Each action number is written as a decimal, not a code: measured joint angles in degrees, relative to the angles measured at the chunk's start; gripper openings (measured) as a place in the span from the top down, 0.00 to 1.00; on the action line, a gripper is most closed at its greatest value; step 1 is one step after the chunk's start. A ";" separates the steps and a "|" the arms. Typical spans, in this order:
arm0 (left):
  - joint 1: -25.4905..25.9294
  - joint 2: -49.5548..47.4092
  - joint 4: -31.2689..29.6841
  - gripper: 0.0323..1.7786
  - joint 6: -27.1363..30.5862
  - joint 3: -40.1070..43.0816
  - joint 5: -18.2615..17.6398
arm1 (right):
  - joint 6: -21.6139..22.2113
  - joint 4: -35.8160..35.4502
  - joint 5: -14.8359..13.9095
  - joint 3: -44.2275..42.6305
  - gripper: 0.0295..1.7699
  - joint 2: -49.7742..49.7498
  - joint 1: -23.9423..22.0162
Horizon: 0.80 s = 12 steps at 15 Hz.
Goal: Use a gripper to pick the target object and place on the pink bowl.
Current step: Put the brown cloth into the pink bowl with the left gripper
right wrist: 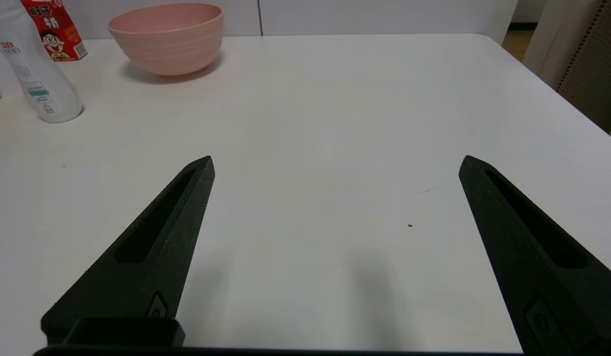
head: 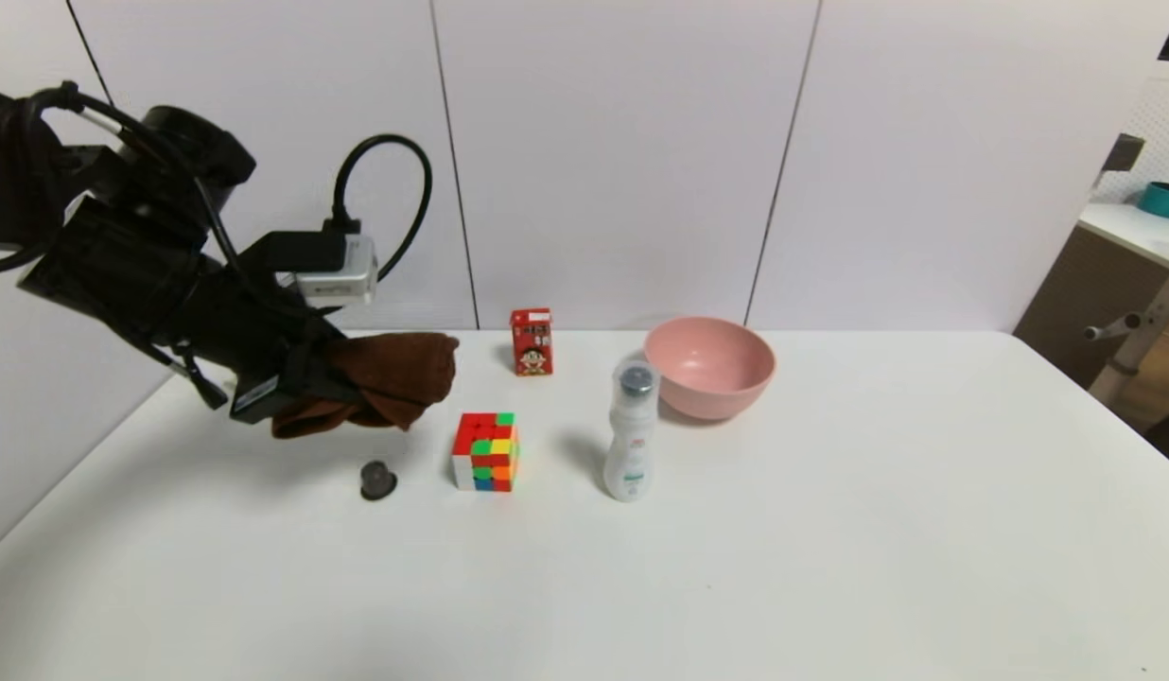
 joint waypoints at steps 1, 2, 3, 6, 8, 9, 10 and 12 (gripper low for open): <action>-1.28 0.69 0.00 0.78 -1.21 -3.17 0.00 | -0.05 0.00 -0.02 0.00 0.03 0.00 -0.02; -2.57 1.55 -0.05 0.78 -2.18 -6.73 0.01 | -0.02 0.00 0.00 0.00 0.03 0.00 -0.02; -3.86 2.57 -0.27 0.78 -3.28 -10.09 0.00 | -0.02 0.00 -0.02 0.00 0.03 0.00 -0.02; -8.58 7.33 -5.56 0.78 -8.07 -18.77 -0.07 | -0.02 0.00 0.00 0.00 0.03 0.00 -0.02; -11.67 10.86 -14.52 0.78 -12.96 -21.20 -0.02 | -0.02 0.00 -0.02 0.00 0.03 0.00 -0.02; -13.04 12.50 -19.48 0.78 -15.48 -21.66 -0.05 | -0.05 0.00 -0.02 0.00 0.03 0.00 -0.02; -14.34 14.08 -24.42 0.78 -18.01 -21.92 0.00 | -0.02 0.00 -0.02 0.00 0.03 0.00 -0.02; -16.52 17.14 -34.18 0.78 -22.87 -22.19 0.09 | -0.02 0.00 0.00 0.00 0.03 0.00 -0.02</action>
